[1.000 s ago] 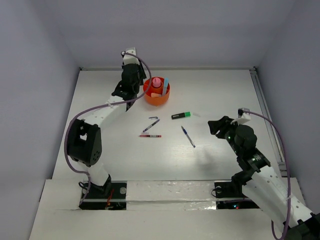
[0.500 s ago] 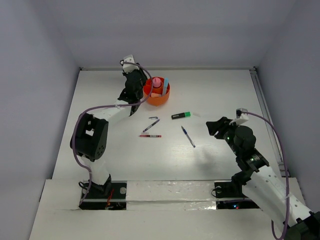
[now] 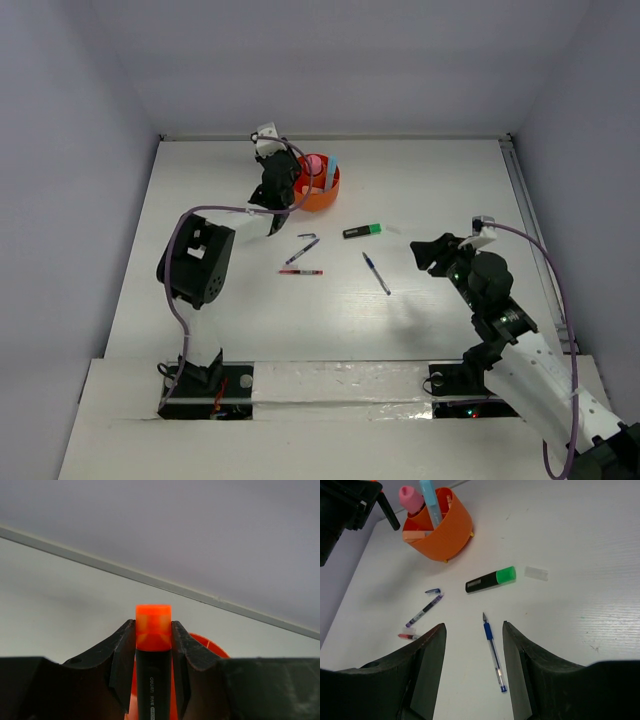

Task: Sort the stationery into containers
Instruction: Place the pen in the storage box.

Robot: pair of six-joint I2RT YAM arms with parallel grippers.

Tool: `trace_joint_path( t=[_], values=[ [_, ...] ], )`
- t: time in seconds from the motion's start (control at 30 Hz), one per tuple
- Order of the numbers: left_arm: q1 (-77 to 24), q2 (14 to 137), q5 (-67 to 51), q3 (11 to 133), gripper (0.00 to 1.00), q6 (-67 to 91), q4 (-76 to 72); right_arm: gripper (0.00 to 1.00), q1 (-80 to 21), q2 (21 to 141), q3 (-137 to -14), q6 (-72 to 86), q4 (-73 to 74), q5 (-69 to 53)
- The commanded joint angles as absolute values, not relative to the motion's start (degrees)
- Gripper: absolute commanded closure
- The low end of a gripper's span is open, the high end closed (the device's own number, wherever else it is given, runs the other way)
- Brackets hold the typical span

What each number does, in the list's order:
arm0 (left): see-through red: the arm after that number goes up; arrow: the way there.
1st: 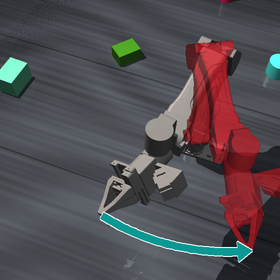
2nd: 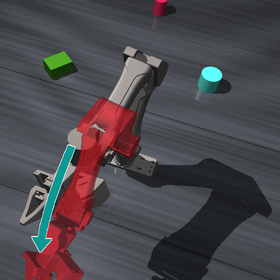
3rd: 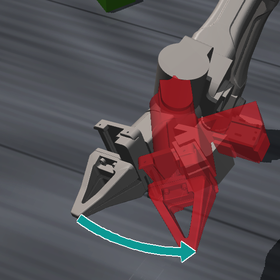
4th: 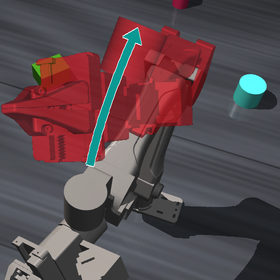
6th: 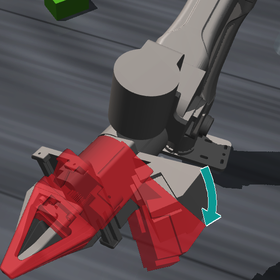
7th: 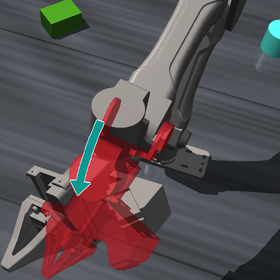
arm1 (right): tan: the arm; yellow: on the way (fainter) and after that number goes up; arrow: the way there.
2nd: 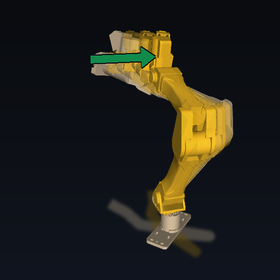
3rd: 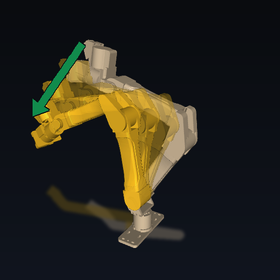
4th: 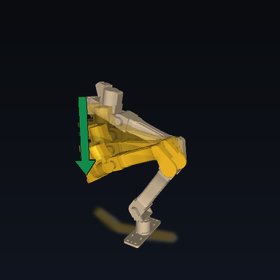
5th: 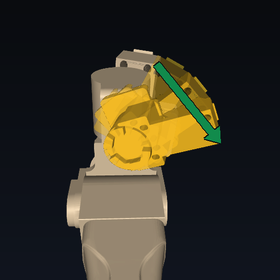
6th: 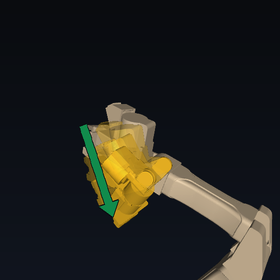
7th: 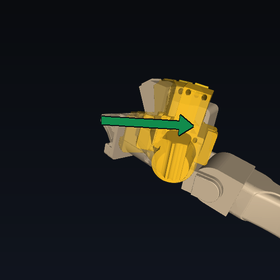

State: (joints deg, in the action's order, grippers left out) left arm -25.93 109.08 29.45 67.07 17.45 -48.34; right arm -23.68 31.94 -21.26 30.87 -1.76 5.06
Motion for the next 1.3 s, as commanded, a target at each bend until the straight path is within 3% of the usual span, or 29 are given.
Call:
trace_joint_path(
  t=[0.0,0.63,1.0,1.13,1.27],
  values=[
    [-26.28,109.07,30.58,67.15,1.00,18.11,-54.31,0.45,-23.64,31.47,-20.74,30.23,-5.54,3.96],
    [-27.33,112.94,32.34,68.65,1.00,17.23,-55.63,0.45,-23.64,29.44,-19.95,30.32,-6.59,2.37],
    [-27.86,110.39,34.01,65.30,0.60,17.93,-56.42,0.45,-23.64,28.65,-20.04,30.15,-5.71,3.25],
    [-28.91,108.02,34.28,64.25,0.51,16.96,-56.78,0.45,-23.64,28.92,-20.13,30.06,-5.54,3.34],
    [-29.53,104.33,34.71,62.93,0.49,16.08,-57.13,0.45,-23.64,28.65,-20.21,30.06,-5.19,3.69]
  ],
)
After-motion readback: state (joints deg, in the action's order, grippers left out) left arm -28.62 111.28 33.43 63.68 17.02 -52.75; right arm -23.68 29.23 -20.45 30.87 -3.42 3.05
